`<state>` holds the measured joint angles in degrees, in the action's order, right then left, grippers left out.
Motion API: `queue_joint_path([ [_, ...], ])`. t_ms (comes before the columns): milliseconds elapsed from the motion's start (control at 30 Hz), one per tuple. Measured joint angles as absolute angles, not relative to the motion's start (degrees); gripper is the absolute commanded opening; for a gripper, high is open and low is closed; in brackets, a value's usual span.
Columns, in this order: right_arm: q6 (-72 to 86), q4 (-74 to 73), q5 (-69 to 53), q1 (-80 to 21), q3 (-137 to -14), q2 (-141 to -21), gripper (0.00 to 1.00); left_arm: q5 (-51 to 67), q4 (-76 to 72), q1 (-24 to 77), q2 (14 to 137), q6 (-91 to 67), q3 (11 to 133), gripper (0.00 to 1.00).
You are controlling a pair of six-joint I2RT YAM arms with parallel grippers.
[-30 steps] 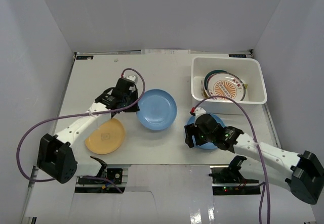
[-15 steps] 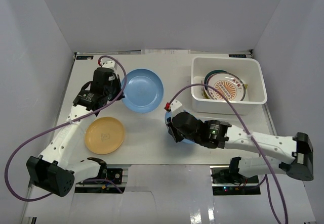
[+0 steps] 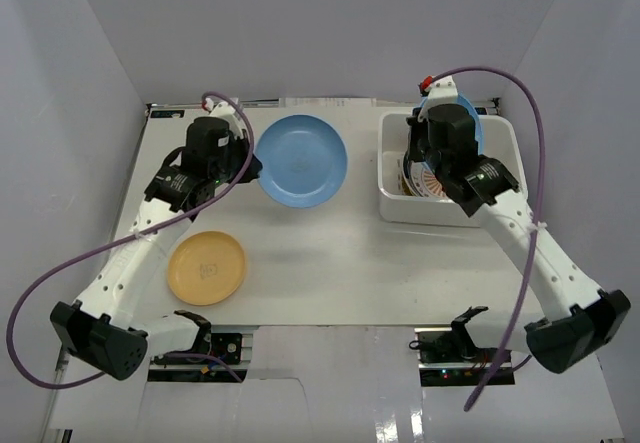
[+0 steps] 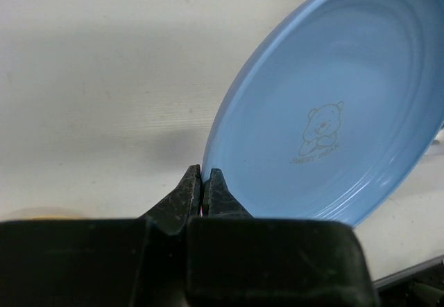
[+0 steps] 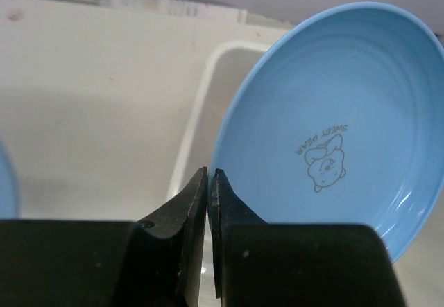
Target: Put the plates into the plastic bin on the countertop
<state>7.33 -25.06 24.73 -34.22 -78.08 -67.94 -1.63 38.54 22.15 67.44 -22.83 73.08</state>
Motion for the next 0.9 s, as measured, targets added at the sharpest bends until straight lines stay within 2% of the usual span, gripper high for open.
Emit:
queue_joint_path([
  [200,6.1,-22.8,13.3,-20.9,-70.2,-76.8,0.09,-1.1,37.3,31.4,78.5,-23.4,83.7,0.00],
  [233,6.3,-22.5,11.7,-19.7,-68.9,-77.4,0.24,-0.8,37.0,32.1,80.0,-23.5,85.1,0.00],
  [300,7.1,-22.3,9.1,-18.2,-67.3,-78.3,0.46,-0.5,36.4,33.0,83.5,-23.9,88.0,0.00],
  [333,7.5,-22.1,7.7,-17.6,-67.2,-78.7,0.64,-0.3,36.1,33.2,85.1,-24.1,89.1,0.00],
  [433,10.3,-20.8,3.4,-14.8,-67.2,-78.4,0.86,0.4,35.4,33.8,89.5,-25.0,92.2,0.00],
  [467,11.4,-20.4,1.6,-12.7,-67.4,-77.9,0.87,0.4,35.2,34.1,91.2,-25.3,93.4,0.00],
  [500,12.8,-20.2,-0.3,-9.9,-67.6,-77.3,0.87,0.4,35.3,34.6,92.8,-25.7,94.5,0.00],
  [567,15.4,-20.4,-2.2,-4.2,-69.1,-75.6,0.79,0.4,35.4,36.1,96.1,-26.3,97.5,0.00],
  [600,16.9,-20.4,-2.6,-0.8,-70.5,-74.4,0.59,0.4,35.6,37.2,98.2,-26.6,99.8,0.00],
  [667,19.0,-20.1,-2.6,3.7,-72.4,-70.9,0.29,0.4,35.6,39.2,102.4,-27.0,104.4,0.00],
  [733,21.0,-19.5,-2.5,6.3,-73.3,-66.4,0.08,0.5,36.0,41.4,107.5,-27.4,110.7,0.00],
  [833,23.7,-18.2,-4.3,7.0,-73.5,-58.7,0.08,0.5,36.2,44.0,115.9,-28.0,120.7,0.00],
  [900,25.1,-16.0,-6.8,7.0,-71.8,-55.0,0.12,0.7,36.4,45.3,120.9,-28.2,125.8,0.00],
])
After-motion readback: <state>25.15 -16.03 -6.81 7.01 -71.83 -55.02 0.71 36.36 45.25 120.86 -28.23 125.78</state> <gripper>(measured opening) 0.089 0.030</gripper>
